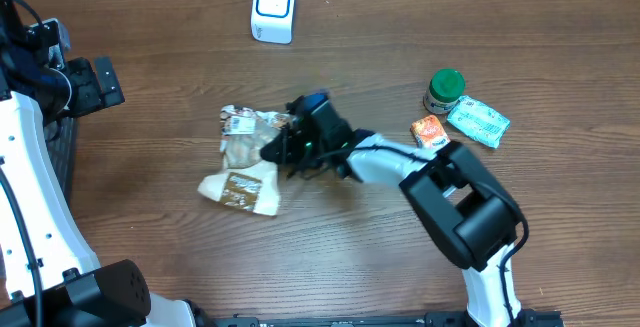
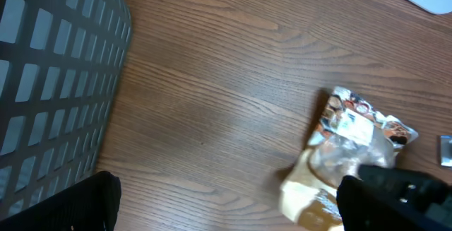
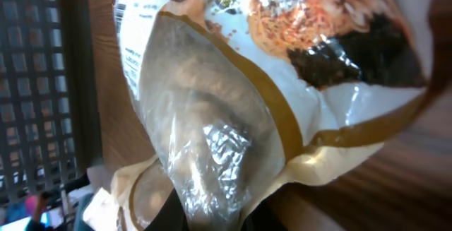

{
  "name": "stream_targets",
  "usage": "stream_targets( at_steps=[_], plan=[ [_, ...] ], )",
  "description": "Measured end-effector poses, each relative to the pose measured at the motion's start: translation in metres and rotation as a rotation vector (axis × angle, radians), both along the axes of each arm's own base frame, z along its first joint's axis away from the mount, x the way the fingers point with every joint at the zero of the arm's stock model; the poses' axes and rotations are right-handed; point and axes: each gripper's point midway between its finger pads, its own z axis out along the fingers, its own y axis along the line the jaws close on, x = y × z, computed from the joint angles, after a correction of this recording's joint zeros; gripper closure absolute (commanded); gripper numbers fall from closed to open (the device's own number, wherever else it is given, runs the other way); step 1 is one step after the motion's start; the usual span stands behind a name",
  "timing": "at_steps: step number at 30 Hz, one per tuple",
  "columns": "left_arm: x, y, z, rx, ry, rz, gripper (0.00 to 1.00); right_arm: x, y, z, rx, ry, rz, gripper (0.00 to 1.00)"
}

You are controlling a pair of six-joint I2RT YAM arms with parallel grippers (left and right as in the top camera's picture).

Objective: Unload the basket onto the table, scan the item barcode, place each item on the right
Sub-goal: 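Grasp the snack bag's top edge with the right gripper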

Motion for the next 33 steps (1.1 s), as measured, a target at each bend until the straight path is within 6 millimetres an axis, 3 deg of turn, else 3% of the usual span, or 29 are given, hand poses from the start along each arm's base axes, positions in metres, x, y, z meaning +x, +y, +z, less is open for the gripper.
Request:
stream_targets(
  at_steps=[3,4,10,16,23,29,33],
  plan=[
    [0.000,0.000,0.000,0.000,0.000,0.000,0.00,-0.001,-0.024,0.000,-0.067,0.060,0.047,0.96],
    [0.000,0.000,0.000,0.000,0.000,0.000,0.00,0.000,-0.030,0.002,-0.085,0.071,0.058,0.91],
    [0.000,0.000,0.000,0.000,0.000,0.000,0.00,-0.004,-0.067,0.009,-0.278,0.092,0.151,0.41],
    [0.000,0.000,0.000,0.000,0.000,0.000,0.00,-0.001,-0.069,0.021,-0.316,0.041,0.216,0.21],
    [0.000,0.000,0.000,0.000,0.000,0.000,0.00,-0.005,-0.074,0.016,-0.315,0.089,0.185,0.21],
    [0.000,0.000,0.000,0.000,0.000,0.000,0.00,-0.013,-0.051,0.003,-0.197,0.086,0.147,0.31],
    [0.000,0.000,0.000,0.000,-0.001,0.000,0.00,-0.028,-0.029,0.000,-0.150,0.094,0.143,0.44]
  ],
)
